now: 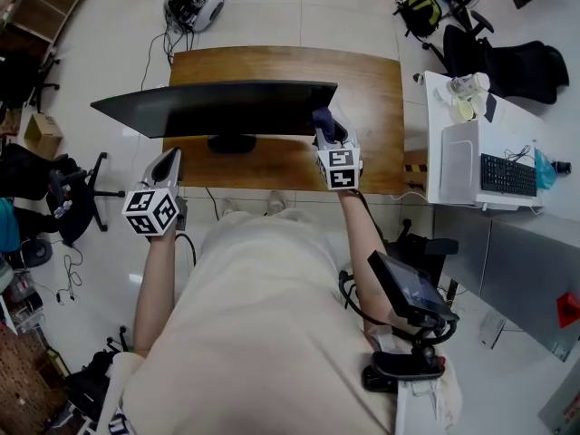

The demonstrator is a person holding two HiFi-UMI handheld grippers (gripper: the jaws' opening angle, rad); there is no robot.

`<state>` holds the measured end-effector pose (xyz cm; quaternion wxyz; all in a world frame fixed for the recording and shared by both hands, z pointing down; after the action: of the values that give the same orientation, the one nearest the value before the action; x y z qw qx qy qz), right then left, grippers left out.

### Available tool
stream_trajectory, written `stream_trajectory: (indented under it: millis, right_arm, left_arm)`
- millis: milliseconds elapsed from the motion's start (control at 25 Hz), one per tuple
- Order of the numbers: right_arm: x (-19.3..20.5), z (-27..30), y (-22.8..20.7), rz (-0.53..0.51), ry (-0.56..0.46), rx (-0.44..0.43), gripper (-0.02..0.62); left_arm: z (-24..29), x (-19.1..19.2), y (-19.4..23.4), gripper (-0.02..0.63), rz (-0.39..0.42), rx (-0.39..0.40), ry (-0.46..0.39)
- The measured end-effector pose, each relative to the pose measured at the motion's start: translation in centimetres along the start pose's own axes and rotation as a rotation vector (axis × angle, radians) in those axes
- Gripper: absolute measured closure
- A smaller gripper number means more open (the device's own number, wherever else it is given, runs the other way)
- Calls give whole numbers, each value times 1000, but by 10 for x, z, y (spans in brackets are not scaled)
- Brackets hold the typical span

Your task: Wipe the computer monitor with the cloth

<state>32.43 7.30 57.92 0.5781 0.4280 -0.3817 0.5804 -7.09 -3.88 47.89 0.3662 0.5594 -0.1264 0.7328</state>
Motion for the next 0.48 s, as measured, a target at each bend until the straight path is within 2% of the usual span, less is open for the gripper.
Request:
stream_trajectory:
  millis: [480]
  right_arm:
    - [75,22,6,23,158,-27,482]
  left_arm:
    - [-11,3,-9,606,-7,-30,4]
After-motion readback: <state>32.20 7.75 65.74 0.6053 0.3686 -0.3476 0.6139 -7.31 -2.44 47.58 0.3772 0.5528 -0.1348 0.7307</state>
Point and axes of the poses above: the fingertips, and each gripper's own axes: z forward along the fingers, y to its left, x out of its underside, the point moved 9 cm from there along -z, backward along the fingers, and after that the axes turned 9 degrees about -y, right-handed, at the moved point
